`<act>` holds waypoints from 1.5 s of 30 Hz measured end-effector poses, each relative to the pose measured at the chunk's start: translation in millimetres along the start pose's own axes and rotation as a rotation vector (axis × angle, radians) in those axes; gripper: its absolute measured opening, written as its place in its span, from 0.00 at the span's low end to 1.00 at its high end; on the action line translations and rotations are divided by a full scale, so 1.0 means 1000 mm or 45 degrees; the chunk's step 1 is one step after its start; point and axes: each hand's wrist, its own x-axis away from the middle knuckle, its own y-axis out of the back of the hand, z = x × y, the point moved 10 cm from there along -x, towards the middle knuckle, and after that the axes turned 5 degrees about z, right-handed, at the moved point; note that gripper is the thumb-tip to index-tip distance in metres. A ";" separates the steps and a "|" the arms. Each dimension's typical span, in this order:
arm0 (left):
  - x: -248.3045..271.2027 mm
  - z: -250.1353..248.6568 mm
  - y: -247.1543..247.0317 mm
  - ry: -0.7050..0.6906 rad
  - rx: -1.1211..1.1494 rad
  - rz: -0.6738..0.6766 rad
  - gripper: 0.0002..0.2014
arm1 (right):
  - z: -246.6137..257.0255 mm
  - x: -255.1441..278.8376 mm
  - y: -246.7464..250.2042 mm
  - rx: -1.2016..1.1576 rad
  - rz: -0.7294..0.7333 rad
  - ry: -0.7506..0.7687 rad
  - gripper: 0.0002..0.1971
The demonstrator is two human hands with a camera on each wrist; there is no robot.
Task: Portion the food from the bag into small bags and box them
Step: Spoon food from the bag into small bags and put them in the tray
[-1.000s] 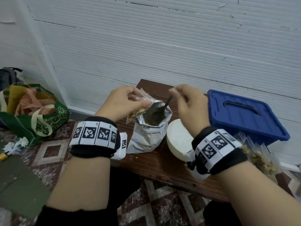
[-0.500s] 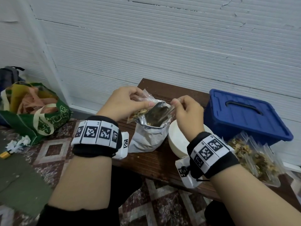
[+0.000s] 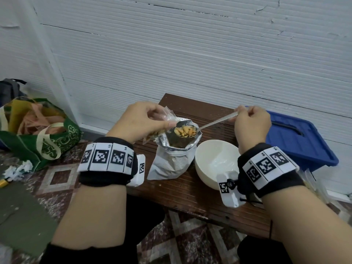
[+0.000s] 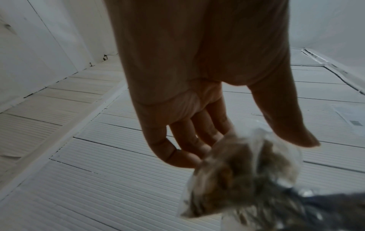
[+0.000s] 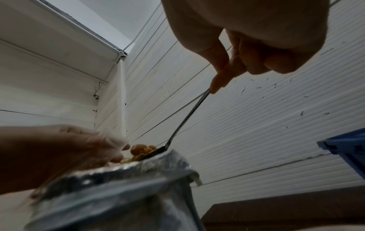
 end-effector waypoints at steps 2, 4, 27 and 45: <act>0.000 -0.002 -0.001 -0.003 -0.001 0.018 0.24 | 0.008 -0.004 0.010 -0.040 -0.038 0.012 0.10; 0.000 -0.003 -0.003 -0.001 -0.008 0.036 0.25 | 0.017 -0.008 0.018 -0.055 -0.074 0.023 0.09; -0.005 -0.005 -0.016 -0.001 0.035 -0.050 0.21 | 0.102 0.033 -0.008 -0.210 0.078 0.668 0.07; 0.003 -0.020 0.007 -0.127 0.375 -0.102 0.19 | 0.020 0.049 -0.051 0.267 0.240 0.481 0.09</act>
